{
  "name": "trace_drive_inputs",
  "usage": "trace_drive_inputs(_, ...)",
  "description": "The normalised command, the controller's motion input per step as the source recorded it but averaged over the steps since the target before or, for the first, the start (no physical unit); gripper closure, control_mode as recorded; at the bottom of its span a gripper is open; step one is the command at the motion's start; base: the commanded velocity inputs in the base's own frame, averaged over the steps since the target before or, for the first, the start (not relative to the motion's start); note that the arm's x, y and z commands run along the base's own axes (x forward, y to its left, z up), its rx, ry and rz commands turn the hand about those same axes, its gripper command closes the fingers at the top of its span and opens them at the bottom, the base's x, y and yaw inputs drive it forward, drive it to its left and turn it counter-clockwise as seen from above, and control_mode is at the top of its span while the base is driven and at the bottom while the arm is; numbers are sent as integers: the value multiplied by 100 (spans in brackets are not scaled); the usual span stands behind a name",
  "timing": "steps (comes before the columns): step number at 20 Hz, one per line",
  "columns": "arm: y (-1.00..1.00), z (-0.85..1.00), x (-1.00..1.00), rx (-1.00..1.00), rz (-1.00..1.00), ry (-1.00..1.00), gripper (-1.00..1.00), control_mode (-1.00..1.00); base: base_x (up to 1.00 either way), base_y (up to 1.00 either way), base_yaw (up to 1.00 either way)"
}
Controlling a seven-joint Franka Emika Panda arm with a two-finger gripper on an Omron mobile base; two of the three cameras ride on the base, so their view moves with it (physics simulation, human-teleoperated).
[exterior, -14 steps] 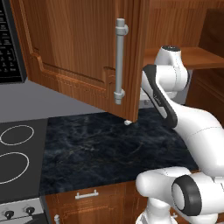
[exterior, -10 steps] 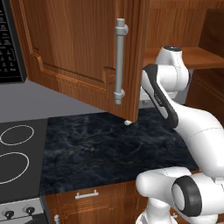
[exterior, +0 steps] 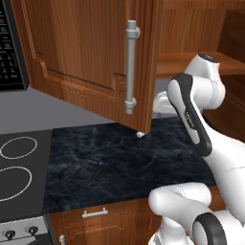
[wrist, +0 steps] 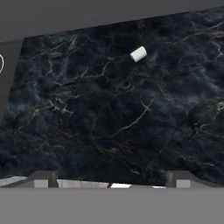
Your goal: Close all open cabinet doors.
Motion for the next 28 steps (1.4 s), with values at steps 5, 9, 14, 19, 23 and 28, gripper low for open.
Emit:
trace_drive_inputs(5,0,27,-45,10,-4,0,-100,-100,0,0,0)
trace_drive_inputs(9,0,34,-46,8,0,0,-100,-100,0,0,0)
trace_drive_inputs(14,0,30,-52,8,0,-8,-100,-100,0,0,0)
trace_drive_inputs(19,11,17,-55,8,0,-14,-100,-100,0,0,0)
trace_drive_inputs(23,18,11,-52,4,0,-11,-100,-100,0,0,0)
trace_drive_inputs(28,20,12,-49,6,0,-1,-100,-100,0,0,0)
